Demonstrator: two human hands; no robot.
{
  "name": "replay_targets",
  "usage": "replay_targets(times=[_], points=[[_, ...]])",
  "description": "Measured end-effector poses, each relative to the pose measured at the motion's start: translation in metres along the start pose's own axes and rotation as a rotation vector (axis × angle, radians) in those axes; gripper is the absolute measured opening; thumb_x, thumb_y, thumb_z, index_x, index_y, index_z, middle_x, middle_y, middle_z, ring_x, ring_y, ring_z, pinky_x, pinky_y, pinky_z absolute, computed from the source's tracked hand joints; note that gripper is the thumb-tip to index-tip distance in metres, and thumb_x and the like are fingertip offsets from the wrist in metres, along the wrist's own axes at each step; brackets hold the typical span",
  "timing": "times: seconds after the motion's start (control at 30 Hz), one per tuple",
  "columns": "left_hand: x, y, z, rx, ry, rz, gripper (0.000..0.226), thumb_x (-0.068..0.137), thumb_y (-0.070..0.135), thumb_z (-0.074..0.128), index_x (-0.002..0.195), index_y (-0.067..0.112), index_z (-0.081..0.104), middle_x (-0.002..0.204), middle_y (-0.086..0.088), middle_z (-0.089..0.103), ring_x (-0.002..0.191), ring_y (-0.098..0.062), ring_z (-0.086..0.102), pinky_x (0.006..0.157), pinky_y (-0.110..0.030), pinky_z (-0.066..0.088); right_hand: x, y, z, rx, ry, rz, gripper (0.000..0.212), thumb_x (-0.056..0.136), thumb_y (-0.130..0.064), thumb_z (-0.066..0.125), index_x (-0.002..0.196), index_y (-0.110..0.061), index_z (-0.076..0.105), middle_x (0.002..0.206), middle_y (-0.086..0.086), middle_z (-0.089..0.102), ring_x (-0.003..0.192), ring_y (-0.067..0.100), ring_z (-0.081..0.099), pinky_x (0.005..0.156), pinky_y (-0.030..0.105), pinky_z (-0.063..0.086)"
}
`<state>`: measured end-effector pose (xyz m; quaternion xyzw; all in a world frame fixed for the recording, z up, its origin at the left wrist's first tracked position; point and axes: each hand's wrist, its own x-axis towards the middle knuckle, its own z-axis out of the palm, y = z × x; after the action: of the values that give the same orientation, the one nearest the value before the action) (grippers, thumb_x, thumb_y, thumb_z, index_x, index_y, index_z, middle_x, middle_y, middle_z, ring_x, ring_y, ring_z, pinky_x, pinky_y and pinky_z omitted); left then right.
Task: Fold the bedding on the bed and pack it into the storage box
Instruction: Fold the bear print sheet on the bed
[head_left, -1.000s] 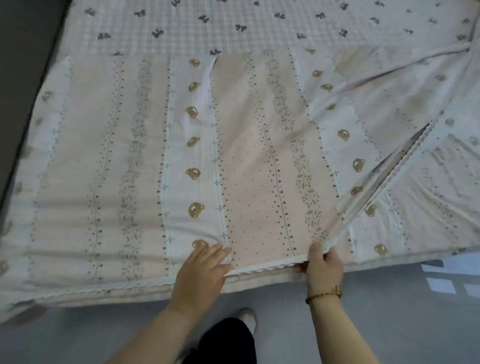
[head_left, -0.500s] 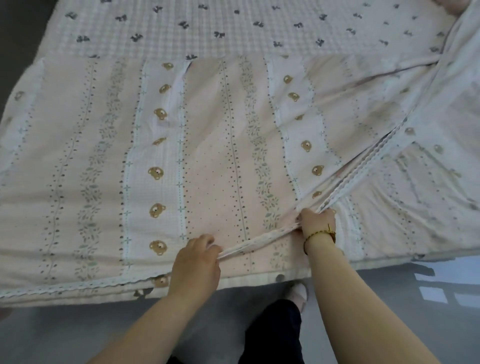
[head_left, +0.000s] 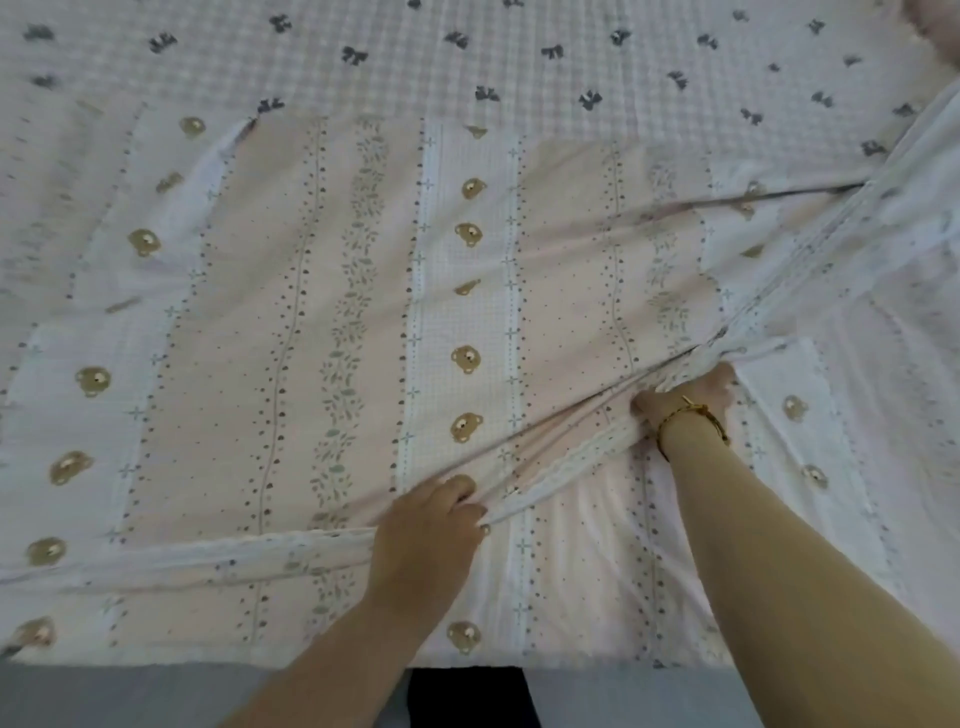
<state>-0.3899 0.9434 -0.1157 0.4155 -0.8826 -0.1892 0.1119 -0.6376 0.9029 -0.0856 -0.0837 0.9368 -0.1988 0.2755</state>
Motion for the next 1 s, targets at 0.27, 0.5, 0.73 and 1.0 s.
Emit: replay_targets(times=[0.27, 0.5, 0.73, 1.0], points=[[-0.014, 0.002, 0.024, 0.079, 0.071, 0.066, 0.035, 0.071, 0.018, 0.042, 0.076, 0.017, 0.077, 0.099, -0.008, 0.072, 0.089, -0.022, 0.07, 0.086, -0.031, 0.04, 0.002, 0.047, -0.002, -0.523, 0.133, -1.2, 0.018, 0.076, -0.01, 0.054, 0.087, -0.005, 0.068, 0.11, 0.017, 0.063, 0.108, 0.037, 0.058, 0.1, 0.045, 0.036], [-0.021, 0.001, 0.022, 0.124, 0.048, 0.146, 0.037, 0.073, 0.018, 0.04, 0.083, 0.017, 0.076, 0.102, -0.006, 0.071, 0.093, -0.023, 0.069, 0.087, -0.032, 0.036, 0.018, 0.041, -0.034, -1.226, -0.111, -1.1, 0.035, 0.089, -0.018, 0.053, 0.123, -0.025, 0.052, 0.126, -0.004, 0.052, 0.127, 0.018, 0.042, 0.115, 0.042, 0.008], [-0.027, 0.006, 0.018, 0.147, 0.154, 0.243, 0.034, 0.075, 0.017, 0.043, 0.084, 0.013, 0.076, 0.099, -0.007, 0.072, 0.095, -0.024, 0.068, 0.087, -0.034, 0.036, 0.013, 0.083, -0.097, -0.869, 0.307, -1.306, 0.013, 0.07, -0.003, 0.047, 0.061, 0.0, 0.056, 0.056, 0.016, 0.056, 0.052, 0.031, 0.059, 0.061, 0.037, 0.053], [-0.07, 0.009, 0.045, 0.2, 0.024, 0.152, 0.04, 0.101, 0.031, 0.018, 0.108, 0.016, 0.054, 0.111, -0.01, 0.068, 0.111, -0.02, 0.044, 0.098, -0.039, 0.028, 0.003, 0.194, -0.072, -0.887, 0.129, -1.255, 0.008, 0.053, -0.007, 0.064, 0.061, -0.007, 0.062, 0.058, 0.011, 0.059, 0.052, 0.032, 0.061, 0.059, 0.037, 0.054]])
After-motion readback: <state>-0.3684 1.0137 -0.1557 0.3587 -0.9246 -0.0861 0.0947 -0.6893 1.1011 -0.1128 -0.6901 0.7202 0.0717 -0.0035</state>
